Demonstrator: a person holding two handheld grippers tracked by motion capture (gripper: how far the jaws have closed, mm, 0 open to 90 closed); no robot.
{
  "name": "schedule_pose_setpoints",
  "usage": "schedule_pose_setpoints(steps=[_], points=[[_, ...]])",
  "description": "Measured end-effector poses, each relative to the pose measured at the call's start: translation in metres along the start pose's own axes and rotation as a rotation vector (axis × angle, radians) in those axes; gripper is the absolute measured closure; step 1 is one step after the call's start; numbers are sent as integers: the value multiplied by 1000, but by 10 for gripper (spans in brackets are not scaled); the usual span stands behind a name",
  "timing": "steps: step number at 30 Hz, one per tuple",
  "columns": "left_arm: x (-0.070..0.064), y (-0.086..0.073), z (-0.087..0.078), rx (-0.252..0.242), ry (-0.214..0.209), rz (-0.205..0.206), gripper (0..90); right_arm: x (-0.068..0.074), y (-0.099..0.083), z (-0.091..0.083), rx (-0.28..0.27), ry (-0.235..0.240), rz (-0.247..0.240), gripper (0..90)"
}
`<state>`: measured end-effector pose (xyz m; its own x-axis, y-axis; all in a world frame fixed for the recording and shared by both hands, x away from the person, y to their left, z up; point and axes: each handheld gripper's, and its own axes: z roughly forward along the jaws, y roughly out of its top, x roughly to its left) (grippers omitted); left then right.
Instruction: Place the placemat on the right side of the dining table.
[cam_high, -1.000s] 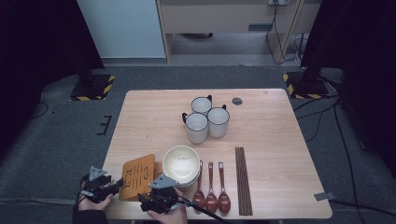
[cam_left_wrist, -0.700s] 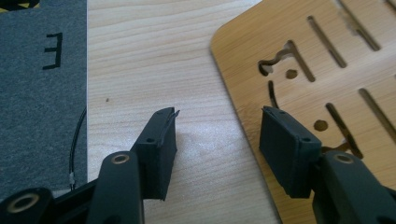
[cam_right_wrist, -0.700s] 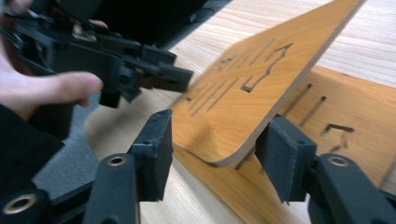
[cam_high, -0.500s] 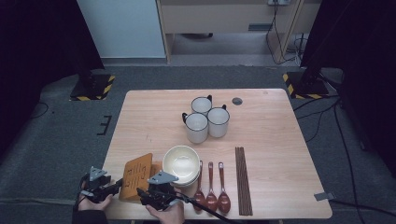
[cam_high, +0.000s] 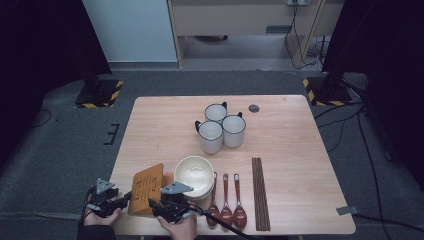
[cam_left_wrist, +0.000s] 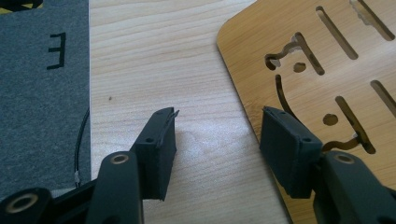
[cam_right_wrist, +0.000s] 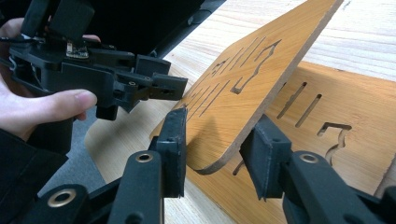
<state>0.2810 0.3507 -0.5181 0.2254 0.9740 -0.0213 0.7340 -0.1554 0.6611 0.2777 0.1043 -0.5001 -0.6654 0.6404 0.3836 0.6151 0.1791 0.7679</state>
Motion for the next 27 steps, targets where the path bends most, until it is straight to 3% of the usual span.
schedule_pose_setpoints(steps=[6,12,19,27], points=[[0,0,0,-13,-5,-10,401,-1,0,-2,-9,18,13,655],[-1,4,-7,-88,-16,-26,362,-4,-1,-5,-7,43,19,699],[0,6,-16,-200,-14,-55,334,-9,-5,-11,8,109,31,766],[-1,7,-21,-267,-23,-66,329,-9,-8,-16,32,158,32,824]])
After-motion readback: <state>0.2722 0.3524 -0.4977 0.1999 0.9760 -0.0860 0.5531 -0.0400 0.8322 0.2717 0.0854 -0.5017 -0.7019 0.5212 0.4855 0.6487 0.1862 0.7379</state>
